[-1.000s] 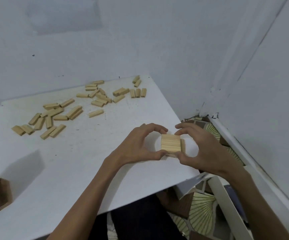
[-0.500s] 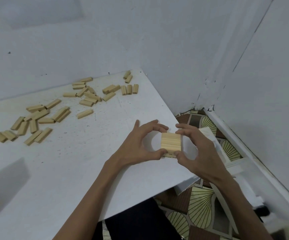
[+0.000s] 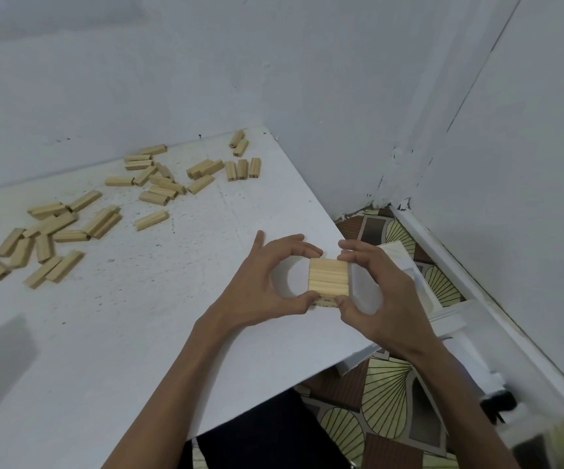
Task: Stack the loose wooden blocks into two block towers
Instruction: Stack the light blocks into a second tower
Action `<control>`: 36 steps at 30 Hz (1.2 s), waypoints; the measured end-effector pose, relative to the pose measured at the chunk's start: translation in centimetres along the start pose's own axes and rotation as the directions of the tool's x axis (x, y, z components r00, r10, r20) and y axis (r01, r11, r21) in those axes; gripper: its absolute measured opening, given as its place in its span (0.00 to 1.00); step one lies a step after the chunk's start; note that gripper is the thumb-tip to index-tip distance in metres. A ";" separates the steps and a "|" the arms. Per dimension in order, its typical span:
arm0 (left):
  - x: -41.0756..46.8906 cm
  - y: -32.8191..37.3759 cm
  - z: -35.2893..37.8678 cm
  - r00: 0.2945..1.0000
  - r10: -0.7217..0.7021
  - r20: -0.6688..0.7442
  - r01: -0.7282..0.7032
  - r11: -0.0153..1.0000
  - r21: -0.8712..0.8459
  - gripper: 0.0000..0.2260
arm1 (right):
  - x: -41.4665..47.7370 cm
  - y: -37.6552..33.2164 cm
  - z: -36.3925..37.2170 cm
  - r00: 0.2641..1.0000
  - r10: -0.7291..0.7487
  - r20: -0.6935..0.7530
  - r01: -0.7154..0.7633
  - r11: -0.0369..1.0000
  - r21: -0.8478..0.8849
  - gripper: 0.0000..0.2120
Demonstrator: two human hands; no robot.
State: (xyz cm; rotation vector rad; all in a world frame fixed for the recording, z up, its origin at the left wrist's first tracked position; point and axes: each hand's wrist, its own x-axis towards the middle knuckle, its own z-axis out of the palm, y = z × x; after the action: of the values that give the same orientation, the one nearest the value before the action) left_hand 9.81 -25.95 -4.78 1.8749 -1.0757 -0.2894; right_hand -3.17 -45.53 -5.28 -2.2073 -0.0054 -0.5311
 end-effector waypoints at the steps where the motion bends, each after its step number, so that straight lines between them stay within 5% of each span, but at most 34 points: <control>1: 0.0 0.0 0.0 1.000 0.001 -0.001 -0.001 1.000 0.000 0.25 | 0.0 0.0 0.0 1.000 0.002 -0.002 -0.002 1.000 0.000 0.26; 36: 0.0 0.1 0.0 1.000 -0.015 0.022 0.014 1.000 0.020 0.26 | -0.2 0.3 0.1 1.000 0.011 0.023 -0.011 1.000 -0.024 0.27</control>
State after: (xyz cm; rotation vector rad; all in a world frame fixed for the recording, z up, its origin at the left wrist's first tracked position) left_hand 9.80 -25.98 -4.67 1.9020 -1.0842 -0.3095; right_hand -3.30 -45.62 -5.67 -2.2358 0.0006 -0.5017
